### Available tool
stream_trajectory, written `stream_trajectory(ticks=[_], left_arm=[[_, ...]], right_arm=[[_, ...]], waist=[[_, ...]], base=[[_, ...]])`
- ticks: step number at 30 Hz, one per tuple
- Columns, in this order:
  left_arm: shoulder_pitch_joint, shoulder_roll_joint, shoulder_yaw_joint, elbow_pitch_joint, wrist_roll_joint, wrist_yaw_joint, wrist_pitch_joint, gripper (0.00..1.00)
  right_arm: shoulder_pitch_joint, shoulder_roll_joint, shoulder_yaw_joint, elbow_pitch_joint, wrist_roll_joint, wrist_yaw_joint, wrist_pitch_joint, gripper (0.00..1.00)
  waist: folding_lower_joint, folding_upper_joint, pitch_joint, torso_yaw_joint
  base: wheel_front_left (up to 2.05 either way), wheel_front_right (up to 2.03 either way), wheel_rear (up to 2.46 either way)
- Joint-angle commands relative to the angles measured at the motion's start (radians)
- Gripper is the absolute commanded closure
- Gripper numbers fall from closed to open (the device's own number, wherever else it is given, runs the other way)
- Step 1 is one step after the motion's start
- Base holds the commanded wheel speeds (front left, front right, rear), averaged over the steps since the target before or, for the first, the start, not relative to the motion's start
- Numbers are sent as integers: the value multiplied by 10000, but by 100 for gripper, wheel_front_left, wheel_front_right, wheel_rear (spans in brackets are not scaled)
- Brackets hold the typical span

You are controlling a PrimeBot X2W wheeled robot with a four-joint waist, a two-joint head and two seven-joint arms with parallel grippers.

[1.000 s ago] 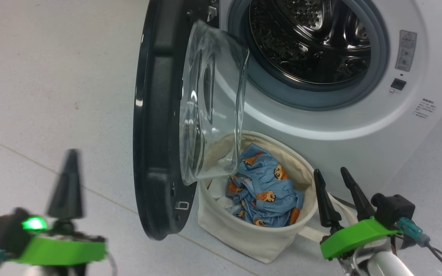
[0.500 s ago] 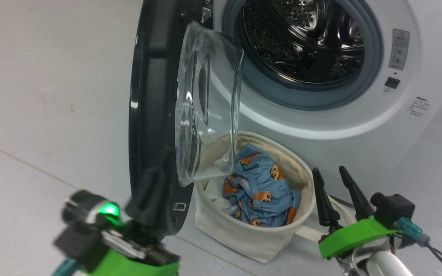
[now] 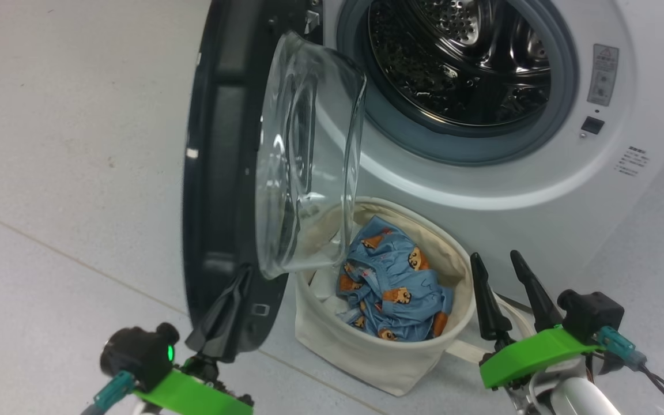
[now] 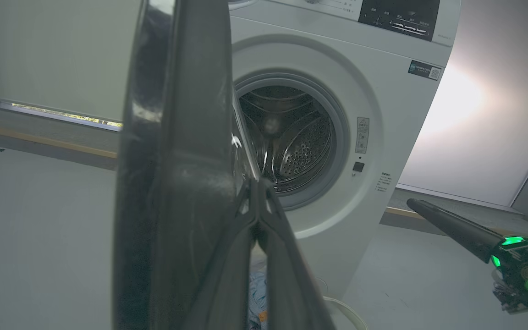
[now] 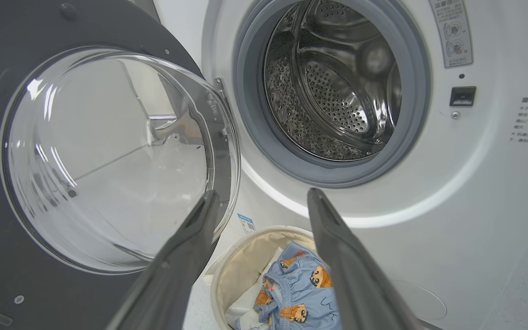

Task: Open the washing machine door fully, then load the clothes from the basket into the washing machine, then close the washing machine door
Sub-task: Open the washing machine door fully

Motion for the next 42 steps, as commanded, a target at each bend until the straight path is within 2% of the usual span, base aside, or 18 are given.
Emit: stream_trajectory(ticks=[1, 9, 21, 32, 42], left_arm=[[-414, 180, 638, 16, -123, 143, -46, 100], [-856, 611, 1466, 842, -540, 286, -195, 100], [-2059, 1975, 2913, 2504, -1131, 267, -324, 100], [-3260, 3223, 4149, 4945, -1969, 97, -473, 100], [-3844, 3480, 4450, 6111, -2130, -11, -623, 100]], right_arm=[[-302, 18, 160, -285, 46, 6, -128, 0], [-329, 28, 176, -286, 49, 6, -128, 0], [-525, -3, 330, -244, -21, 6, -128, 0], [-735, -60, 409, -205, 14, 6, -128, 0], [-814, 66, 334, -193, 69, 6, -128, 0]], waist=[[0, 0, -17, 63], [0, 0, -12, 179], [0, 0, 167, -365], [0, 0, 395, -896], [0, 0, 521, -1017]], base=[[0, 0, 0], [0, 0, 0], [0, 0, 0], [0, 0, 0], [0, 0, 0]])
